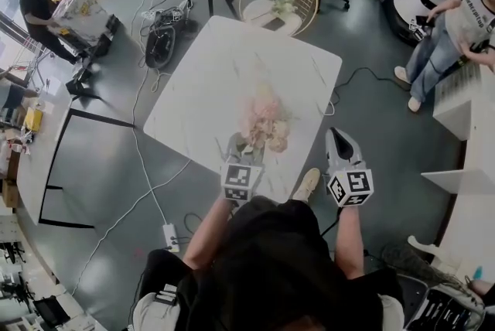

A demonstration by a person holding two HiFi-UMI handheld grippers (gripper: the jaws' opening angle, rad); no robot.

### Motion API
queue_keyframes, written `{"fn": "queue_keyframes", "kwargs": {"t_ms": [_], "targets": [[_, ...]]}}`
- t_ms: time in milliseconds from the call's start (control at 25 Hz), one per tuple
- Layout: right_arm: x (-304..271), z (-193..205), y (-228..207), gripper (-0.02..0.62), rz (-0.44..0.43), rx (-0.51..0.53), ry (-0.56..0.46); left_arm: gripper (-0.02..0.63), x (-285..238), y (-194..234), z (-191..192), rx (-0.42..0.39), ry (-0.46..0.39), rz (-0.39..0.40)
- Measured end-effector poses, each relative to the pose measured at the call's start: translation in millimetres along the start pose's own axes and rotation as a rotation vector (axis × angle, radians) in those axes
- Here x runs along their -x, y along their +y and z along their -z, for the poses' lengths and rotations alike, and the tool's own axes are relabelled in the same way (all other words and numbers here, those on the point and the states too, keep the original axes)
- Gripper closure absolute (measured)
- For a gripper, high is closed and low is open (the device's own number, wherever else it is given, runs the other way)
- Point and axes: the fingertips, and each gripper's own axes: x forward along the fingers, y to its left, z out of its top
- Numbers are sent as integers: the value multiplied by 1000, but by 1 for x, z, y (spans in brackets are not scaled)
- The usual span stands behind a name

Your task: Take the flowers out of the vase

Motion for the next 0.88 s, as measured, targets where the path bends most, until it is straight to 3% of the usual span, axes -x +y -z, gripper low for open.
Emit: {"fn": "queue_keyframes", "kwargs": {"t_ms": [880], "targets": [[-1,-2,6,591,-20,5,5,545,-5,1,-5,-3,-2,4]]}}
